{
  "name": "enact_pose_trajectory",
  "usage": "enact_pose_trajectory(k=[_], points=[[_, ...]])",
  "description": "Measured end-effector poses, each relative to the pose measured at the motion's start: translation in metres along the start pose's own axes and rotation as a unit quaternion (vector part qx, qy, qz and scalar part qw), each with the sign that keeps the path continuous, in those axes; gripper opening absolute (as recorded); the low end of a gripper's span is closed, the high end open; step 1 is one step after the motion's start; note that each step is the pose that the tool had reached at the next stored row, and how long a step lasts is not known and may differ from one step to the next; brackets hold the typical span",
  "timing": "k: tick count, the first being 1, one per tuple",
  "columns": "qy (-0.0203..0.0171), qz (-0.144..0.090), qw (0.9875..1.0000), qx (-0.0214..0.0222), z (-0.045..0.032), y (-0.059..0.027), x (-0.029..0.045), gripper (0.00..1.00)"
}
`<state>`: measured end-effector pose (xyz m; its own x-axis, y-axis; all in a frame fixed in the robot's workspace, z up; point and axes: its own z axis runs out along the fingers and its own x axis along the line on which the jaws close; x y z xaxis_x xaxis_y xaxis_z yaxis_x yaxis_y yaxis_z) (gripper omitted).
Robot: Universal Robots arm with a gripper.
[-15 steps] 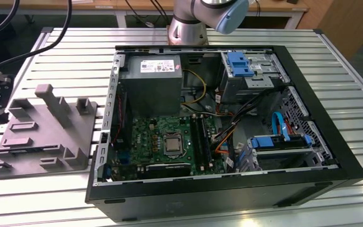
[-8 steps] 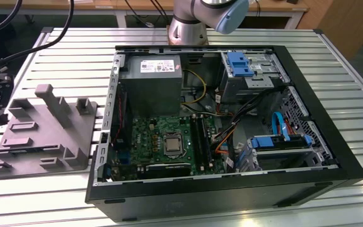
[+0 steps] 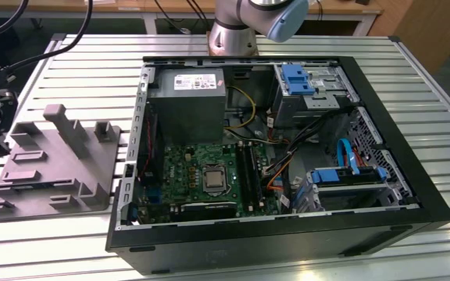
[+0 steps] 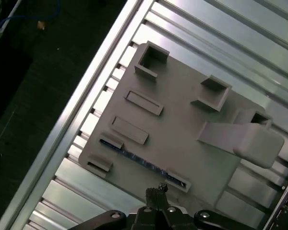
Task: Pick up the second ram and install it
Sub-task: 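Pick up the second ram and move it above second insertion slot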
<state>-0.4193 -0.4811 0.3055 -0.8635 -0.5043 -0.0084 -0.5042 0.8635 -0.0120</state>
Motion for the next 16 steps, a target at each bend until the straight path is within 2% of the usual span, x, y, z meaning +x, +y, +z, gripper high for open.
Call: enact_pose_trajectory(k=[4,8,12,16], points=[[0.0002,-0.036,0.9994,0.0008,0.0005,0.0000,0.0000,0.10],[0.0000,-0.073,0.9974,0.0010,0.0013,0.0000,0.0000,0.10],[-0.0004,-0.109,0.9941,0.0009,0.0019,0.0000,0.0000,0.10],[-0.0009,-0.145,0.9895,0.0006,0.0025,0.0001,0.0000,0.10]])
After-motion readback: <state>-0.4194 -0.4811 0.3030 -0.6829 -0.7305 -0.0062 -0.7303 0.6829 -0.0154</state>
